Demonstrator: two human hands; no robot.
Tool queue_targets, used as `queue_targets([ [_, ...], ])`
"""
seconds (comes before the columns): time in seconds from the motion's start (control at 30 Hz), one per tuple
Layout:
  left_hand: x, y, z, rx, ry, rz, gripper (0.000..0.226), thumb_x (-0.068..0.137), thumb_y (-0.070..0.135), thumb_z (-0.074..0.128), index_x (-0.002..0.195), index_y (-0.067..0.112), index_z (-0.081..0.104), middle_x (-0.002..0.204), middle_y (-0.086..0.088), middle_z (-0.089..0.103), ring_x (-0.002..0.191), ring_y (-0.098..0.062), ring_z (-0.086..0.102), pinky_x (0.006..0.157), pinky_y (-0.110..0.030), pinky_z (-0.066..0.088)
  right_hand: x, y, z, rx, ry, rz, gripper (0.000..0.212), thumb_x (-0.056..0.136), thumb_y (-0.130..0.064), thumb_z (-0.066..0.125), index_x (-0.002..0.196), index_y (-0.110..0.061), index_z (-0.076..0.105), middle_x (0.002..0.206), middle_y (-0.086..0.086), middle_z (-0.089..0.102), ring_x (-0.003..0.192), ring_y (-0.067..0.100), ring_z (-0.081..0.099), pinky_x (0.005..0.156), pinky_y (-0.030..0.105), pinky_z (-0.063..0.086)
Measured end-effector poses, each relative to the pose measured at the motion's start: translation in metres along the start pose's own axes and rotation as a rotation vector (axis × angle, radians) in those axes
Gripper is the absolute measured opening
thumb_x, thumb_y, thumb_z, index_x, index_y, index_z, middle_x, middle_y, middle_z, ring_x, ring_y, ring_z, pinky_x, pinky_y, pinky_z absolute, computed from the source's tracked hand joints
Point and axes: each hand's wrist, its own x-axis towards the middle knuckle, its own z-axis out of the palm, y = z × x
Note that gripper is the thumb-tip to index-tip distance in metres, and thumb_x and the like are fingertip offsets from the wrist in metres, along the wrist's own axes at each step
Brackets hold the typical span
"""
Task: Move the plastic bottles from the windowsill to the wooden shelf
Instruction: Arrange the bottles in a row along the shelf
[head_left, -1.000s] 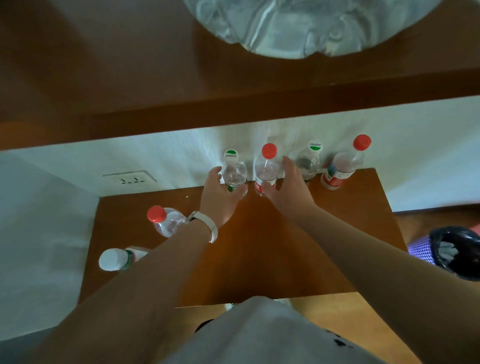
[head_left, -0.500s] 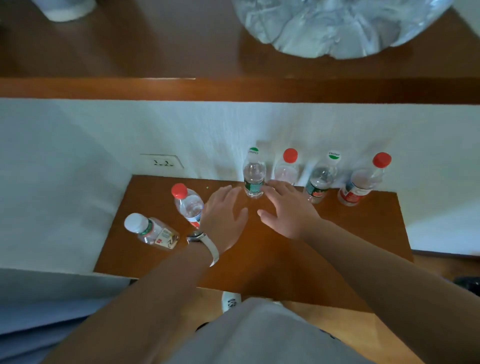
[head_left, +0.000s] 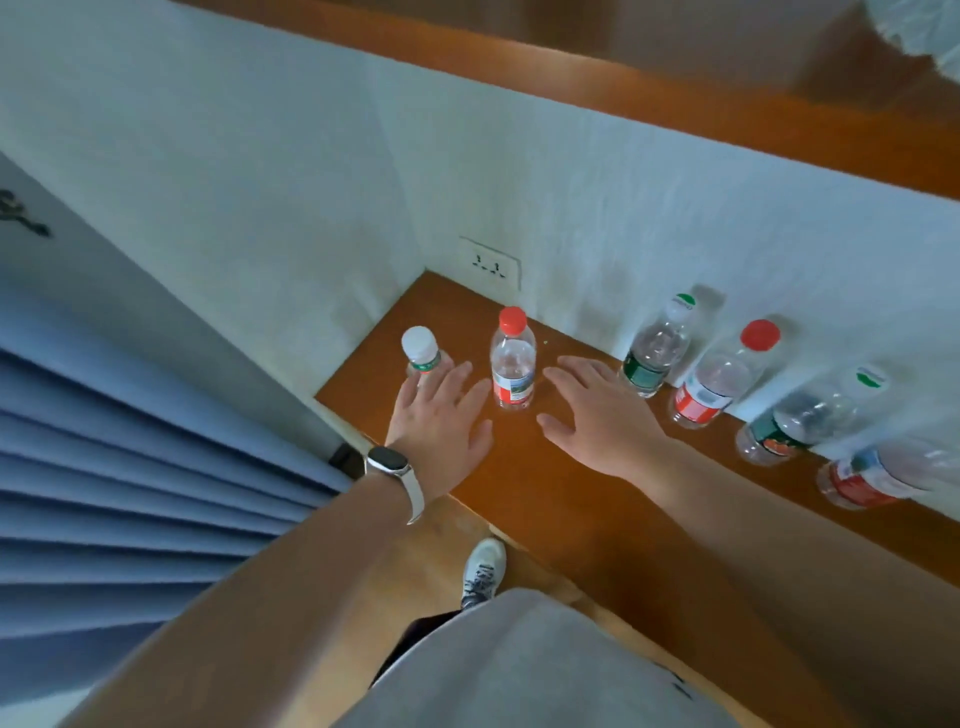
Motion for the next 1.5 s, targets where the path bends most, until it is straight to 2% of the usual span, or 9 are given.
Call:
queue_targets([
  [0.23, -0.017, -0.046, 0.005, -0.044, 0.010, -0.183, 0.040, 0.096, 0.042, 0.049, 0.132, 0.024, 0.056, 0.145, -0.003, 0.052, 0.140, -0.028, 0.040, 0.116, -0.052, 0.029, 0.025, -0.018, 0.005, -0.031, 0.097, -0.094, 0.059, 0.090, -0.053, 0.055, 0.138, -0.021, 0.041, 0.140, 0.003, 0.050, 0.130, 0.022, 0.047, 0.101, 0.035, 0.045],
  [0.33, -0.010, -0.057, 0.004, -0.108, 0.011, -0.309, 0.046, 0.097, 0.045, 0.049, 0.138, 0.024, 0.051, 0.148, -0.002, 0.049, 0.140, -0.026, 0.040, 0.115, -0.049, 0.032, 0.036, -0.021, 0.006, -0.012, 0.151, -0.077, 0.065, 0.087, -0.050, 0.063, 0.138, -0.016, 0.041, 0.135, 0.006, 0.055, 0.124, 0.024, 0.054, 0.096, 0.035, 0.049],
  [0.57, 0.023, -0.069, 0.014, -0.397, -0.050, -0.506, 0.071, 0.091, 0.053, 0.060, 0.149, 0.024, 0.032, 0.151, -0.002, 0.044, 0.137, -0.026, 0.043, 0.107, -0.046, 0.041, 0.066, -0.026, 0.014, 0.091, 0.167, 0.110, 0.074, 0.086, -0.056, 0.063, 0.141, -0.011, 0.039, 0.132, 0.007, 0.058, 0.117, 0.023, 0.059, 0.085, 0.033, 0.054],
  [0.7, 0.039, -0.066, 0.027, -0.656, -0.054, -0.552, 0.073, 0.087, 0.050, 0.069, 0.147, 0.027, 0.034, 0.144, 0.000, 0.051, 0.125, -0.021, 0.053, 0.098, -0.040, 0.050, 0.082, -0.023, 0.021, 0.309, 0.127, 0.217, 0.068, 0.085, -0.054, 0.067, 0.135, -0.016, 0.042, 0.121, 0.001, 0.059, 0.105, 0.017, 0.061, 0.082, 0.034, 0.057],
  [0.83, 0.054, -0.064, 0.030, -0.775, -0.029, -0.539, 0.058, 0.090, 0.045, 0.067, 0.140, 0.024, 0.045, 0.132, 0.005, 0.056, 0.105, -0.012, 0.052, 0.084, -0.028, 0.046, 0.092, -0.024, 0.025, 0.433, 0.083, 0.260, 0.055, 0.083, -0.051, 0.066, 0.123, -0.018, 0.048, 0.103, -0.004, 0.058, 0.091, 0.011, 0.061, 0.077, 0.034, 0.060],
  [1.13, 0.087, -0.078, 0.033, -0.819, -0.051, -0.448, 0.051, 0.087, 0.046, 0.070, 0.132, 0.029, 0.052, 0.126, 0.007, 0.060, 0.111, -0.014, 0.056, 0.097, -0.039, 0.052, 0.106, -0.012, 0.024, 0.549, 0.079, 0.376, 0.047, 0.075, -0.061, 0.062, 0.110, -0.029, 0.057, 0.091, -0.013, 0.065, 0.081, 0.005, 0.066, 0.063, 0.025, 0.060],
  [1.27, 0.112, -0.073, 0.031, -0.872, -0.071, -0.360, 0.052, 0.086, 0.043, 0.072, 0.132, 0.029, 0.052, 0.126, 0.009, 0.060, 0.115, -0.015, 0.056, 0.099, -0.043, 0.051, 0.100, -0.003, 0.013, 0.625, 0.157, 0.468, 0.022, 0.083, -0.037, 0.072, 0.085, -0.039, 0.050, 0.085, -0.016, 0.062, 0.077, 0.001, 0.061, 0.063, 0.016, 0.048],
  [1.4, 0.144, -0.059, 0.028, -0.894, -0.123, -0.223, 0.050, 0.087, 0.038, 0.073, 0.132, 0.028, 0.056, 0.126, 0.008, 0.062, 0.115, -0.015, 0.058, 0.097, -0.040, 0.051, 0.096, 0.012, 0.008, 0.644, 0.242, 0.580, 0.032, 0.082, -0.037, 0.075, 0.101, -0.030, 0.050, 0.089, -0.013, 0.060, 0.083, 0.007, 0.062, 0.068, 0.017, 0.044],
  [1.5, 0.169, -0.046, 0.028, -0.872, -0.148, -0.100, 0.046, 0.087, 0.037, 0.073, 0.129, 0.027, 0.059, 0.125, 0.006, 0.063, 0.112, -0.016, 0.060, 0.093, -0.036, 0.052, 0.095, 0.022, 0.005, 0.609, 0.301, 0.658, 0.047, 0.079, -0.045, 0.075, 0.114, -0.024, 0.052, 0.099, -0.009, 0.061, 0.092, 0.014, 0.062, 0.082, 0.030, 0.052],
])
